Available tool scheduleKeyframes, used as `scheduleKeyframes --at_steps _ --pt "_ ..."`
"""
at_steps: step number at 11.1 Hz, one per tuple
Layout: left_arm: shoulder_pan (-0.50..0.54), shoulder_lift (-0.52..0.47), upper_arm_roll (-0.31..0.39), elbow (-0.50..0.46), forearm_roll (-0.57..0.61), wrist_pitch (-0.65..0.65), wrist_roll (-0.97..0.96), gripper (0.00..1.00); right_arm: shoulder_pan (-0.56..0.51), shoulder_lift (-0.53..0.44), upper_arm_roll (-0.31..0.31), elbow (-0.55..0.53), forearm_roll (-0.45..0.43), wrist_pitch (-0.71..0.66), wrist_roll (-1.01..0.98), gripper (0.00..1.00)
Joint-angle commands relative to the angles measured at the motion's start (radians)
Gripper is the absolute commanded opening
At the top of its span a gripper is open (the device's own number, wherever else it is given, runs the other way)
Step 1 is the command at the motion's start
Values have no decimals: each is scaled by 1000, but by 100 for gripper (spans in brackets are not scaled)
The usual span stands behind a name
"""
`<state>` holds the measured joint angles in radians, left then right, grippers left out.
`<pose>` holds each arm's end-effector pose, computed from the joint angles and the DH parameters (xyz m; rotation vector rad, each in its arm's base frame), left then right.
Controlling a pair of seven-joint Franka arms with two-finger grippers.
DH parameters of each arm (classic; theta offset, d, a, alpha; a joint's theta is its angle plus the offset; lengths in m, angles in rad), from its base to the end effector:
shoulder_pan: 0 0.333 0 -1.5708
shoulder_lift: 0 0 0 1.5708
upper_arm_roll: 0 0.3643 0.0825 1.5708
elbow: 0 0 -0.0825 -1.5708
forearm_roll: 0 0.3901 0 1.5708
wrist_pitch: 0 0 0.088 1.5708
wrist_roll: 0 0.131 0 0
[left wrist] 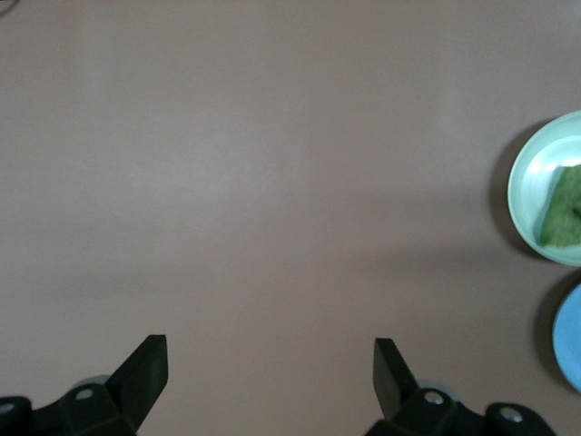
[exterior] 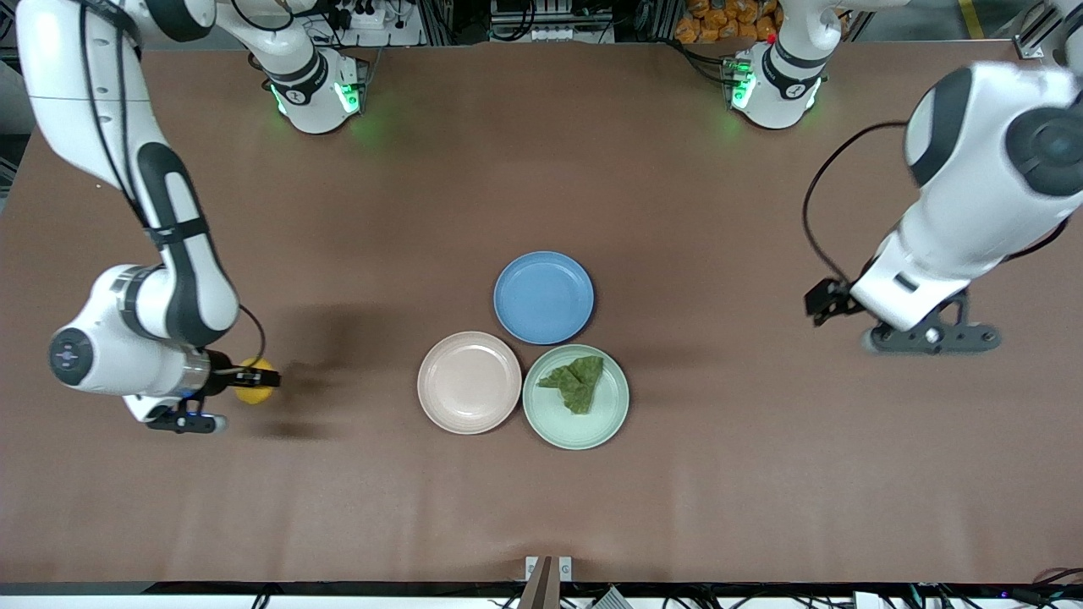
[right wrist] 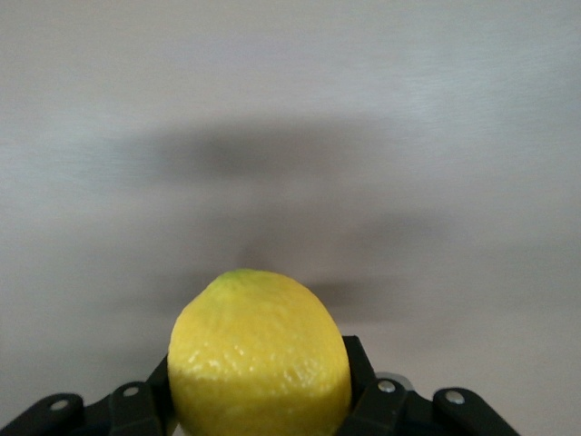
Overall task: Place lemon and lettuce in plates
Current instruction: 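Grasp the lemon with the right gripper while the left gripper withdraws, then carry the lemon with the right gripper over the beige plate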
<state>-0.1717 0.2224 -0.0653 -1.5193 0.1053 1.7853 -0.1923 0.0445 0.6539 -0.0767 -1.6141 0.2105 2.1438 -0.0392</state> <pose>0.6383 -0.1379 0.5588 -3.0610 0.0964 -0.0951 0.7113 -0.0027 0.2454 -3.0061 0.1582 0.1747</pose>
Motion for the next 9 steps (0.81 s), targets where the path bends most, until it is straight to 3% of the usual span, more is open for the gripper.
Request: scheduleKeyframes --at_steps 1,5,9 --pt "38 -115 -10 -28 10 -85 88 100 89 -4 1 23 13 -18 172 42" --pt "92 -178 -11 -30 -105 -145 91 100 124 3 106 65 13 -16 389 42" --pt "90 -210 -21 -85 -121 -136 63 100 250 27 106 92 13 -4 508 42"
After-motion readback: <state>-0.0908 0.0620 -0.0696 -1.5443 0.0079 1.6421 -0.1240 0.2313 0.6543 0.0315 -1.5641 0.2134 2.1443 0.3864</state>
